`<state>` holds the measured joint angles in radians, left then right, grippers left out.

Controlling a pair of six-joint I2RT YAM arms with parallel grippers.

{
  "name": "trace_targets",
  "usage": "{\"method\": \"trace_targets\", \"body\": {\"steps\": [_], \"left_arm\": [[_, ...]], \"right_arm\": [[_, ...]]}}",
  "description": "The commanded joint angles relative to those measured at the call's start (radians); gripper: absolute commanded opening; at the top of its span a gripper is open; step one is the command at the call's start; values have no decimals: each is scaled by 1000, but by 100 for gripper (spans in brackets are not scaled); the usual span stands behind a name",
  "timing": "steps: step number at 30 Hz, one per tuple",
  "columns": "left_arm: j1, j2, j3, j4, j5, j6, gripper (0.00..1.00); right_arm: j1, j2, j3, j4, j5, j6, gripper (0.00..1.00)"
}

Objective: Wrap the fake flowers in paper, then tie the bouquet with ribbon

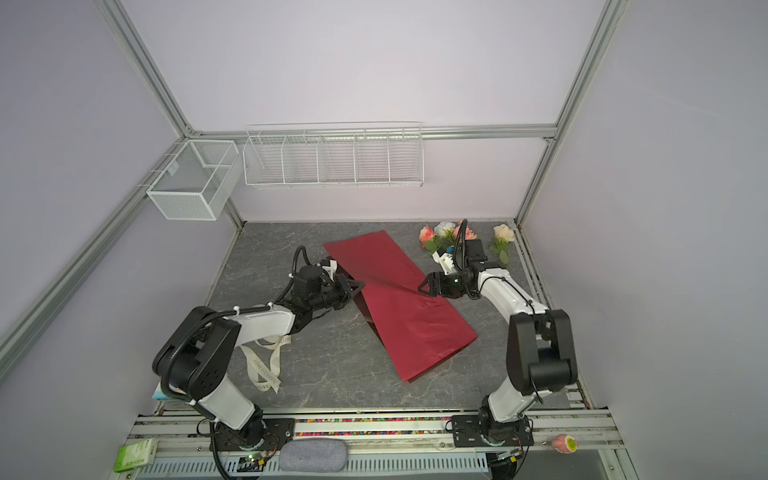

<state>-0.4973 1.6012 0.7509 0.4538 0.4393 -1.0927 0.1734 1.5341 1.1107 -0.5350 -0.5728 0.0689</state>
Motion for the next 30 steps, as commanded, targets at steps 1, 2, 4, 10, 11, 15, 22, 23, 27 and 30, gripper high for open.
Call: {"method": "trace_targets", "body": {"steps": [1,2,4,10,11,15,22,23,27,30], "left_arm": [[67,-121,20,-211,-37,92,0],[97,-158,19,-262,-31,108,0],[153,-219,21,-343,-14,142,0],[281,-315,42,-459,66,202,0],[292,-321,52,-468,81,206,0],[307,-332,82,-497,118,227,0],[315,-332,103,-495,167,217,0],[315,-334,102,-481,176,208,0],[318,-342,125,-513,154,218,0],[323,-343,153,-568,145,245,0]], "right_arm": [[108,-162,-94,91,143,-79,71],[141,-219,-139,150,147,-109,72],[209,-323,-242,284,122,-178,73],[506,-520,-506,511,191,-625,84],[537,-521,-517,526,211,-656,84],[597,-519,-577,671,264,-718,85],[699,-456,-598,728,462,-854,89],[717,-432,-602,761,502,-869,88],[748,-401,-643,907,531,-869,85],[762,-394,-635,880,505,-827,82]]}}
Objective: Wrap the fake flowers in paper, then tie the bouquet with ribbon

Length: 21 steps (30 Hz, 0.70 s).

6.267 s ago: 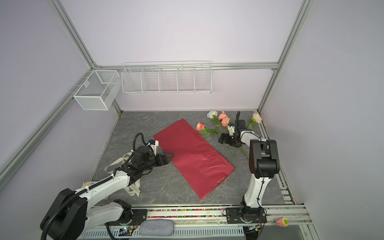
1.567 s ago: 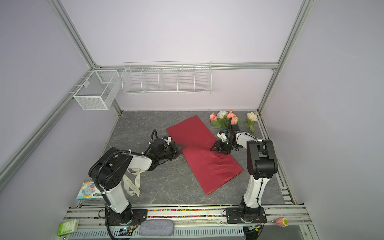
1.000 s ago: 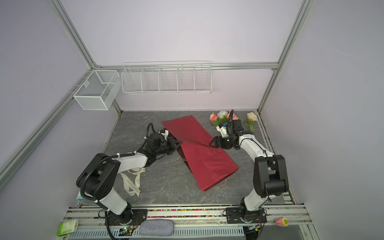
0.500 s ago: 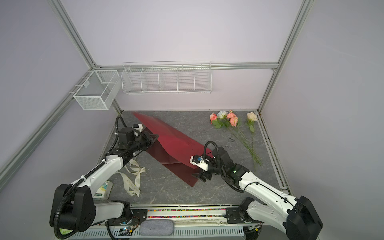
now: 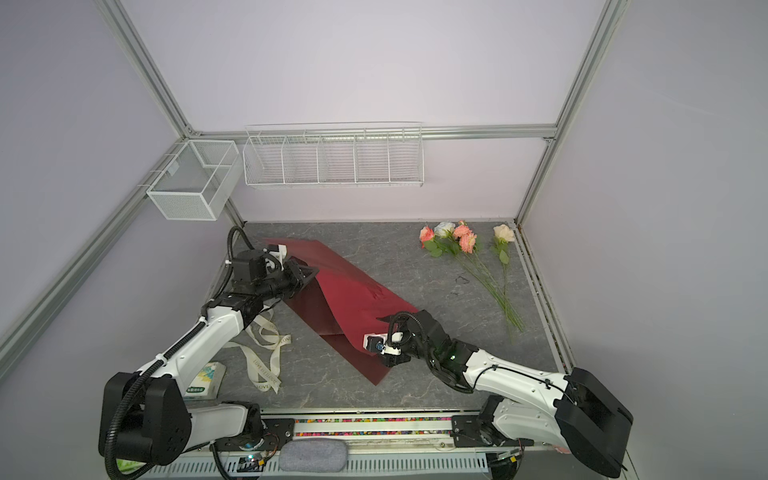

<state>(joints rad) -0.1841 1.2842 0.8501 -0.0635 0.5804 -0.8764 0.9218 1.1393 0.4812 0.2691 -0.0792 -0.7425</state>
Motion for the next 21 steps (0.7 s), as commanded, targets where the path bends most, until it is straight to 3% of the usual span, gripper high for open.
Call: {"method": "trace_targets", "body": {"steps": [1,3,6,10,13,16,19,21], "left_arm": [[12,-28,59,-67,-2,36,0],[18,-34,57,-66,6,38,0],[23,-39,55,-71,20,47,0],[52,-54,75,-158,-27,99,0],[88,-48,122,-253,-36,167,4],[127,-45,198,-401,-91,250,34],[138,-61,278,-532,-162,319,60],[138,-95,284,-553,-176,337,71]], "right_arm": [[14,6,-15,95,2,6,81],[16,33,-29,156,37,80,77],[47,70,-61,326,151,172,58],[54,96,9,336,217,342,12],[53,93,70,302,255,462,7],[-15,67,146,225,310,748,7],[-173,82,271,-2,182,1078,6],[-282,118,334,-113,86,1225,6]]}}
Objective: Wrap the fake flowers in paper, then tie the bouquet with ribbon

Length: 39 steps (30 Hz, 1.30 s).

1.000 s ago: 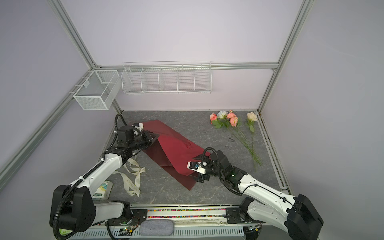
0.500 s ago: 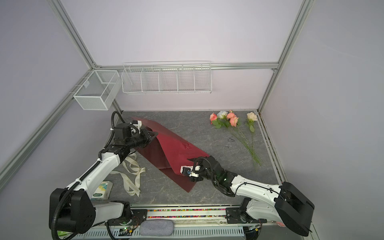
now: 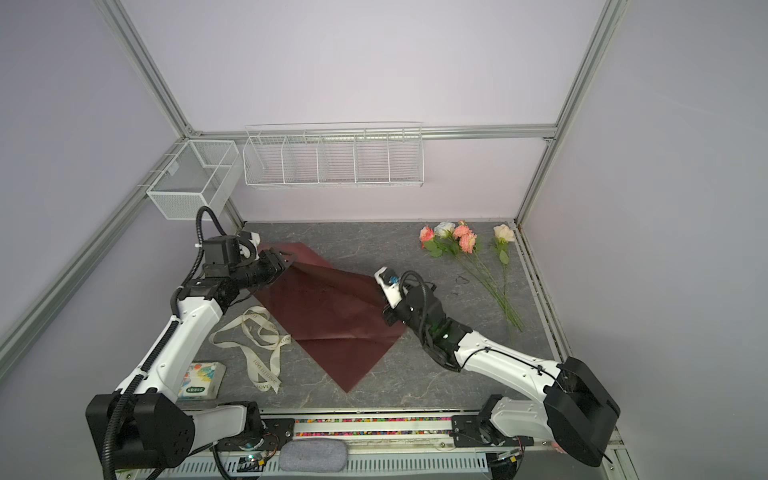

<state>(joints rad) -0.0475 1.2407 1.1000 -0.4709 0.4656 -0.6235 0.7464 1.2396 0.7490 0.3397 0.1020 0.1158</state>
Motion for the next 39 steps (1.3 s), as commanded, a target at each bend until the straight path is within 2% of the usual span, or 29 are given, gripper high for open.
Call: {"method": "trace_targets", "body": {"steps": [1,2,4,8,12,15,17,19,22,26,32,35,39], "left_arm": [[1,-76,22,-143,-69,86,78],[1,-101,3,-130,-75,75,88],[1,-144,-44,-90,-50,52,97],[-33,-196,-161,16,73,11,92],[-137,-207,-236,-22,-2,9,85],[-170,-185,-344,82,-10,-41,79],[-170,-139,-378,121,-25,-53,69],[-170,-68,-372,125,-47,-37,65],[-170,58,-339,156,-39,-19,53],[-170,204,-297,208,-31,-24,49],[-170,355,-276,301,-73,-46,40],[-170,445,-230,317,-55,-46,37],[-169,535,-175,344,-92,-21,34]], "right_arm": [[-156,33,77,-201,-150,434,6],[-204,48,82,-217,-203,504,6],[-300,91,83,-234,-305,627,6],[-431,210,74,-221,-481,747,6],[-533,365,57,-98,-614,825,7],[-591,470,149,-163,-682,754,7],[-599,498,207,-237,-660,687,7],[-604,494,236,-317,-585,641,7],[-610,476,232,-342,-462,607,7],[-626,503,242,-395,-400,601,7],[-628,504,229,-466,-157,637,7],[-628,536,281,-535,-125,610,7],[-628,535,272,-546,-88,598,7]]}}
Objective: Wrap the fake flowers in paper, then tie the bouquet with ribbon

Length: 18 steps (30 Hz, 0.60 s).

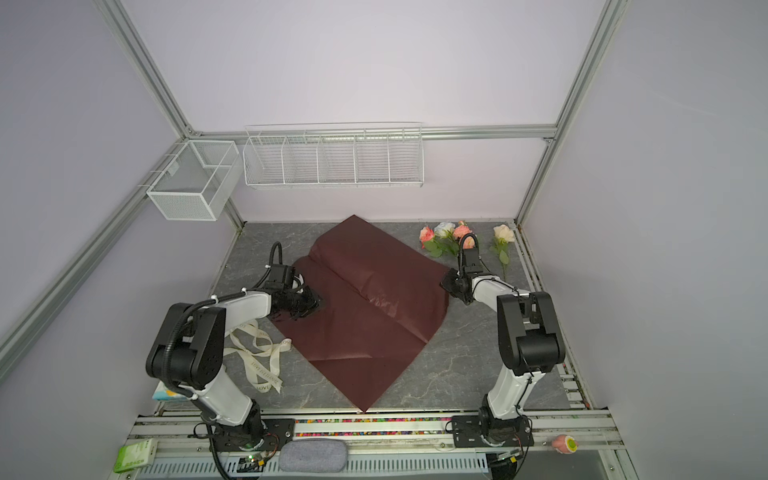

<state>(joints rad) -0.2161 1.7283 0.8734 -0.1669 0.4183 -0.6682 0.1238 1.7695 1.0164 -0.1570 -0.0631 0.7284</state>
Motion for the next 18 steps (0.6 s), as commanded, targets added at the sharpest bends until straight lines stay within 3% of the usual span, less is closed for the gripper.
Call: {"method": "trace_targets", "body": {"steps": [1,7,9,14,18], "left_arm": [[1,73,77,26,-51,28,33],[2,150,152,12,-18,21,27],[1,114,144,1,-26,16,29],[-3,-30,84,-13,-14,-1,46],[-11,-146,46,-36,-6,-29,53]], "right_arm": [[-6,5,5,-60,94,-17,7],[-7,-10,15,-125,129,-94,7],[-11,-26,21,-131,108,-148,14],[-18,-81,68,-219,79,-255,45],[-18,-177,122,-433,174,-261,52]]}}
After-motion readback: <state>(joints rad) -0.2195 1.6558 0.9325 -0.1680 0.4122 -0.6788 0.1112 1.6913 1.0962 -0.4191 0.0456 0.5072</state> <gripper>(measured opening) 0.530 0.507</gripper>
